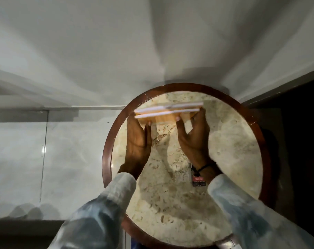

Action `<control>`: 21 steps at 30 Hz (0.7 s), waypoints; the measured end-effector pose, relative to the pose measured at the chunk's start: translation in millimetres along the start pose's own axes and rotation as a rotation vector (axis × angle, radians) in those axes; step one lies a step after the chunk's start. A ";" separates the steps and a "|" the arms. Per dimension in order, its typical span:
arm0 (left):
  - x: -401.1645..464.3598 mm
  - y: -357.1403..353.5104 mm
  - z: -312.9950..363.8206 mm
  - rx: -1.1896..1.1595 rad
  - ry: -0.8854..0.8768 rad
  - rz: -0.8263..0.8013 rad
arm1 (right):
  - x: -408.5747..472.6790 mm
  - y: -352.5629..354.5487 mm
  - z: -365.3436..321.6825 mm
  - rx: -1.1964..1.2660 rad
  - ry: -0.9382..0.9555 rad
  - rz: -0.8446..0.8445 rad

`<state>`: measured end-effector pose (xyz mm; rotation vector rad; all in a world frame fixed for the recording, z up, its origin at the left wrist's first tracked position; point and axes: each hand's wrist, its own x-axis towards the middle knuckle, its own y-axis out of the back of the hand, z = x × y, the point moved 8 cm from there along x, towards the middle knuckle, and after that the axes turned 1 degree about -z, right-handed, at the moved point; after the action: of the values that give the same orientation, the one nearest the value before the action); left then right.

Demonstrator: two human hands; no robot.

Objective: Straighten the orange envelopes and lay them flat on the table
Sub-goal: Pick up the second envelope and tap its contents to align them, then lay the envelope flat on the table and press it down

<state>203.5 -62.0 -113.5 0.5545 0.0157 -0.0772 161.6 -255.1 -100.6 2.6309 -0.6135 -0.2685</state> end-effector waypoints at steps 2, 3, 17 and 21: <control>-7.5 -7.8 -9.0 0.014 0.046 -0.056 | -11.2 -7.9 10.7 -0.048 -0.056 -0.030; -5.9 -8.0 -8.7 0.018 0.040 -0.058 | -12.4 -7.1 13.2 -0.072 -0.055 -0.007; 33.5 -28.2 -49.8 0.221 0.378 -0.156 | 40.0 -26.4 55.3 -0.313 -0.393 -0.090; 32.5 -33.1 -56.8 0.305 0.374 -0.166 | 46.0 -29.8 61.9 -0.386 -0.353 -0.100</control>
<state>233.6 -62.3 -180.3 0.8660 0.4209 -0.1383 196.4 -274.2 -173.2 2.2561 -0.4809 -0.8088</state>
